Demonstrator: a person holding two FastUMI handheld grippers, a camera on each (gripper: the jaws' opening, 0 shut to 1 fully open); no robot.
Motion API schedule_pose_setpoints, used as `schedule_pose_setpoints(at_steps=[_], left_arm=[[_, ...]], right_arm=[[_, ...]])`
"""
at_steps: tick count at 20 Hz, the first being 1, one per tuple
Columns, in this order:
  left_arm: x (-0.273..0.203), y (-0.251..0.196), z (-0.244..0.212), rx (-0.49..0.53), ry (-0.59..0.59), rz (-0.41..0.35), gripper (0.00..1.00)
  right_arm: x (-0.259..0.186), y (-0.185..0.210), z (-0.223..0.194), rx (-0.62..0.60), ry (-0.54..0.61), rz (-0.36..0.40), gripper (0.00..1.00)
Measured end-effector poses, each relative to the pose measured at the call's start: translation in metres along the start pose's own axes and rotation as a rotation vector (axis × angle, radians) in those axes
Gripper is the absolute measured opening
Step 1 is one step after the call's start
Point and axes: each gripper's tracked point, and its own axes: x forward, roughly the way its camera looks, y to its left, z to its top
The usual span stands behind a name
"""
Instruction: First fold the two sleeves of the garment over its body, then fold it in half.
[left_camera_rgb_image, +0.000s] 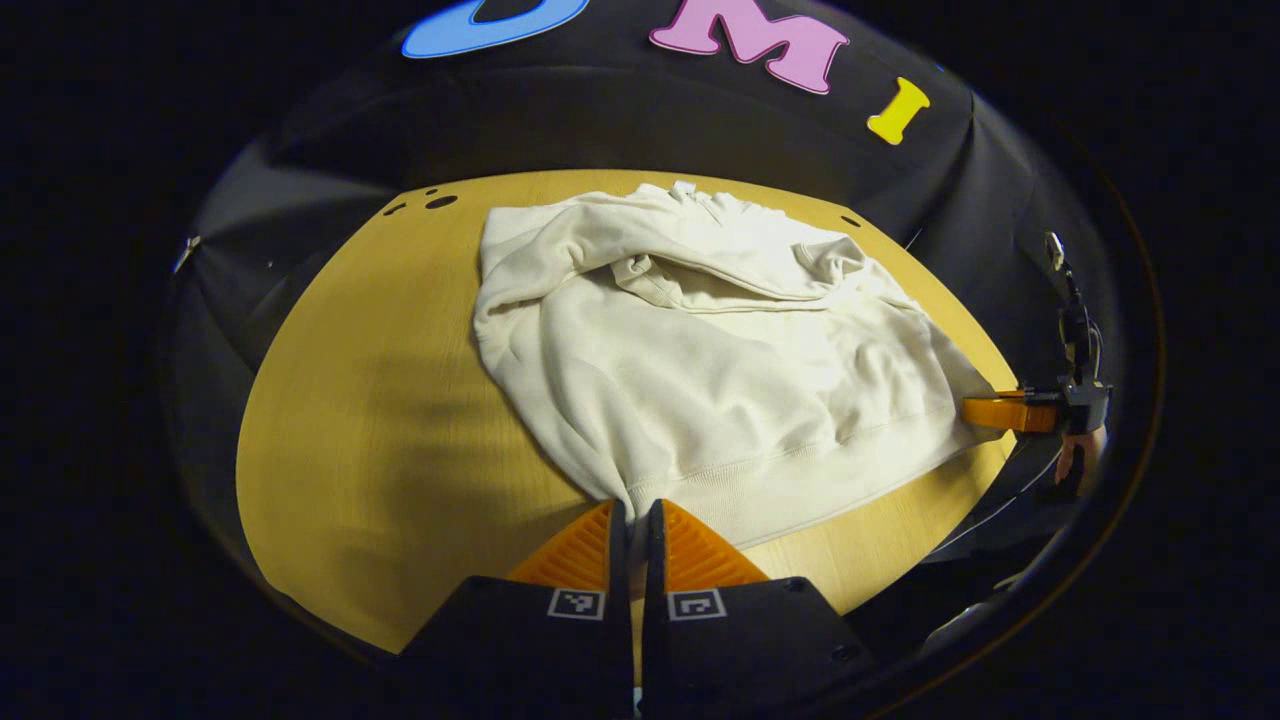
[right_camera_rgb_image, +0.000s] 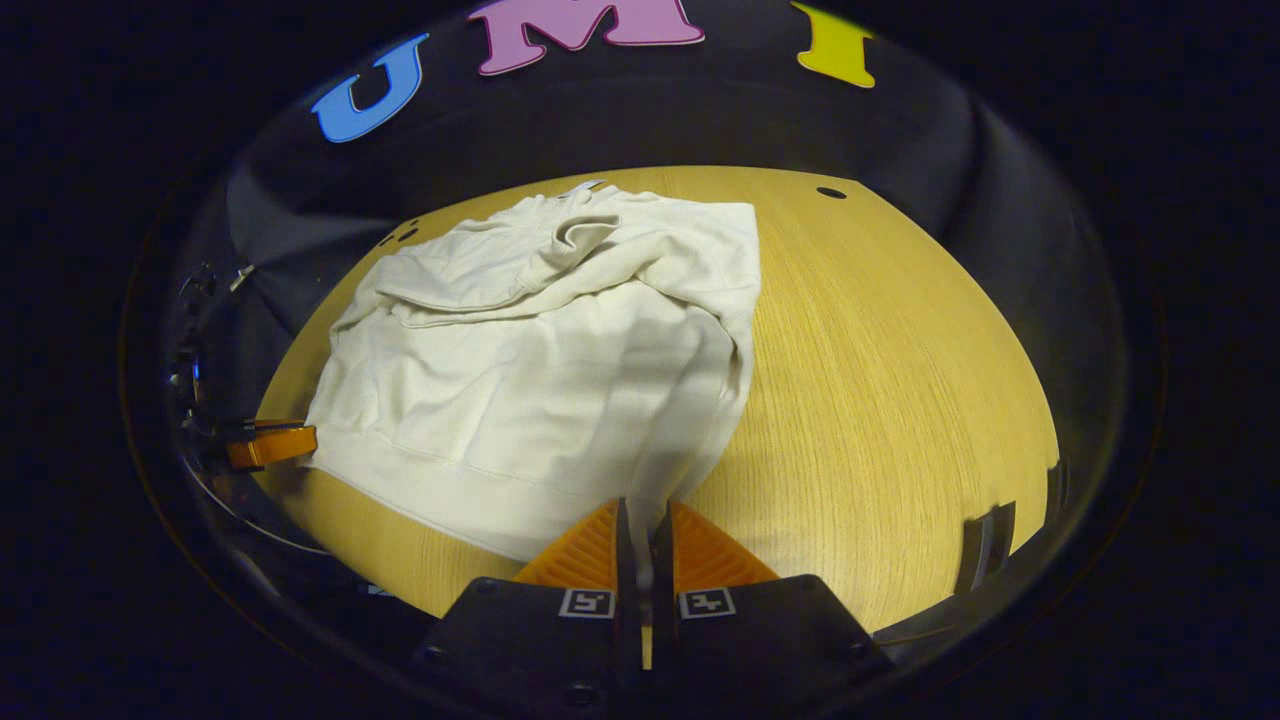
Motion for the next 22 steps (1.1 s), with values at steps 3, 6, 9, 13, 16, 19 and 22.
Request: schedule_pose_setpoints(at_steps=[3, 6, 9, 13, 16, 19, 22], left_arm=[[-0.012, -0.002, 0.014, -0.008, -0.014, -0.032, 0.08], [-0.027, -0.004, 0.034, -0.033, -0.050, -0.060, 0.07], [-0.038, -0.006, 0.061, -0.061, -0.097, -0.096, 0.07], [-0.043, -0.002, 0.108, -0.075, -0.168, -0.117, 0.06], [-0.042, 0.006, 0.141, -0.088, -0.221, -0.108, 0.06], [-0.033, 0.013, 0.178, -0.093, -0.274, -0.088, 0.06], [-0.024, 0.021, 0.207, -0.086, -0.304, -0.064, 0.06]], right_arm=[[-0.016, 0.005, 0.018, 0.009, -0.037, 0.032, 0.08], [-0.027, 0.010, 0.043, 0.041, -0.104, 0.045, 0.08], [-0.034, 0.005, 0.072, 0.100, -0.165, 0.035, 0.08], [-0.035, 0.003, 0.112, 0.136, -0.234, 0.026, 0.08], [-0.033, 0.007, 0.155, 0.149, -0.305, 0.030, 0.08], [-0.022, 0.008, 0.196, 0.161, -0.352, 0.021, 0.08], [-0.010, 0.008, 0.226, 0.173, -0.387, 0.020, 0.08]])
